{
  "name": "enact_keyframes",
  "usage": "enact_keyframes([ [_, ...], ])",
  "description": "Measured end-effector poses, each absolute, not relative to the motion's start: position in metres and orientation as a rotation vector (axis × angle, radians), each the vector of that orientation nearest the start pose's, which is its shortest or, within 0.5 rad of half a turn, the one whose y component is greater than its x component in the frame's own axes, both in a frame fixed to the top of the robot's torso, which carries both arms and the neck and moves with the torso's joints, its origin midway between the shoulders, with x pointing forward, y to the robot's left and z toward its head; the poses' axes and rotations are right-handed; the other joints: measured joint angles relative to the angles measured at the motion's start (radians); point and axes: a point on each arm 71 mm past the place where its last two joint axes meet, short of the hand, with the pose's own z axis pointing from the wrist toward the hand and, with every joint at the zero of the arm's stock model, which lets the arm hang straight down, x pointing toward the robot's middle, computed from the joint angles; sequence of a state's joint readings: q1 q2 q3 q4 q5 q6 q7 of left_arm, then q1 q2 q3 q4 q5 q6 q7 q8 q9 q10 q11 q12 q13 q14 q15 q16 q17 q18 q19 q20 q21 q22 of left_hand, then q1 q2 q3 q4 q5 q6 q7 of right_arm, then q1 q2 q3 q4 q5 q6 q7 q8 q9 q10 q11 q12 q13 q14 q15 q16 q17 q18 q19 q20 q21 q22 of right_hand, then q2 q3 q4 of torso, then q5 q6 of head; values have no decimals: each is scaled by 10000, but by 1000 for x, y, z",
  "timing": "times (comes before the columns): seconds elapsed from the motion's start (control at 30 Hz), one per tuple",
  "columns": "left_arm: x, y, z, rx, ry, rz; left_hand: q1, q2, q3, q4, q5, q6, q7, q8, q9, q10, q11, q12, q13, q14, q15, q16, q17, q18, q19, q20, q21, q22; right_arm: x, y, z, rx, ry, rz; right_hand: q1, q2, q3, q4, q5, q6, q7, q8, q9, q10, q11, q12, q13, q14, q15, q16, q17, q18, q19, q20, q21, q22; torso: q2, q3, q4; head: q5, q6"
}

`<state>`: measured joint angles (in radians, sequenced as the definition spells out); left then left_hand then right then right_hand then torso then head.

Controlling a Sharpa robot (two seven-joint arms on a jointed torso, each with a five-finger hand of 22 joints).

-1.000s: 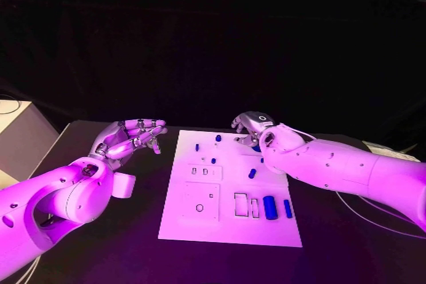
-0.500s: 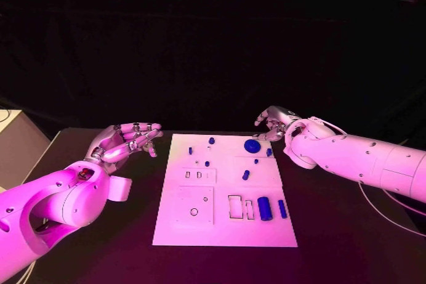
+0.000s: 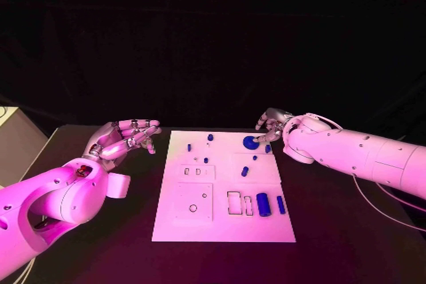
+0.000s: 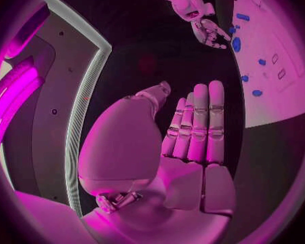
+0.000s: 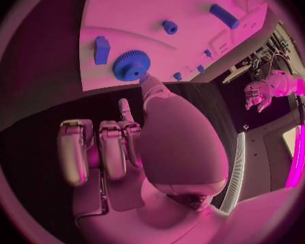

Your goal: Assemble the parts on the task board

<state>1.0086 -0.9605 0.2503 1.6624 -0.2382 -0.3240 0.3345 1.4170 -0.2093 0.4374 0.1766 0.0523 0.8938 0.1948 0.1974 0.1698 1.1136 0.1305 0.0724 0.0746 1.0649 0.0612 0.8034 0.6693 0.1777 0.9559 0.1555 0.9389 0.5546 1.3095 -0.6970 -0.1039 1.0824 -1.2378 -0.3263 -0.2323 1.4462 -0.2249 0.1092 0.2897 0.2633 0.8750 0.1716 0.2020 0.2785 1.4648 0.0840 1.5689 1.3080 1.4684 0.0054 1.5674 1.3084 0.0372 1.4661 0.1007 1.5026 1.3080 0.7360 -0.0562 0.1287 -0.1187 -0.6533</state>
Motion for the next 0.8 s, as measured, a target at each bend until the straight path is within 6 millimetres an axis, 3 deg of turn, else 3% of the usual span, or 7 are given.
enact_keyframes([
  [0.27, 467, 233, -146, -9690, 13434, -15604, 0, 0, 0, 0, 0, 0, 0, 0, -1, 0, 0, 0, 0, 0, 0, 0, 0, 1, 0, 0, 0, 0, 573, -276, -184, 2413, 17091, 2959, 0, 0, 0, 0, 41, 0, 1, 73, 9, 0, 0, 0, -1, 0, 0, 0, -1, 1, 0, 71, 85, -1, -6, -6, -8, -12, -58],
  [0.37, 467, 233, -146, -9688, 13436, -15606, 0, 0, 0, 0, 0, 0, 0, 0, -1, 0, 0, 0, -1, 0, 0, 0, 0, 0, 0, 0, 0, -1, 573, -274, -187, 2395, 17156, 2932, -39, 39, 0, 0, 96, 0, 1, 110, 9, 0, 0, 0, -2, 0, 0, 0, -1, -153, -1, 71, 84, -1, -7, -5, -9, -11, -84],
  [0.8, 467, 233, -147, -9683, 13439, -15601, 0, 0, 0, 0, 0, 0, 0, 0, -2, 0, 0, 0, -1, 0, 0, 0, 0, 0, 0, 0, 0, -2, 573, -265, -194, 2271, 17256, 2929, 5, 82, 43, -43, 153, 2, -1, 221, 29, 0, 0, 0, -3, 0, 0, -2, -3, -152, -1, 71, 167, -3, -12, -5, -5, 37, -128],
])
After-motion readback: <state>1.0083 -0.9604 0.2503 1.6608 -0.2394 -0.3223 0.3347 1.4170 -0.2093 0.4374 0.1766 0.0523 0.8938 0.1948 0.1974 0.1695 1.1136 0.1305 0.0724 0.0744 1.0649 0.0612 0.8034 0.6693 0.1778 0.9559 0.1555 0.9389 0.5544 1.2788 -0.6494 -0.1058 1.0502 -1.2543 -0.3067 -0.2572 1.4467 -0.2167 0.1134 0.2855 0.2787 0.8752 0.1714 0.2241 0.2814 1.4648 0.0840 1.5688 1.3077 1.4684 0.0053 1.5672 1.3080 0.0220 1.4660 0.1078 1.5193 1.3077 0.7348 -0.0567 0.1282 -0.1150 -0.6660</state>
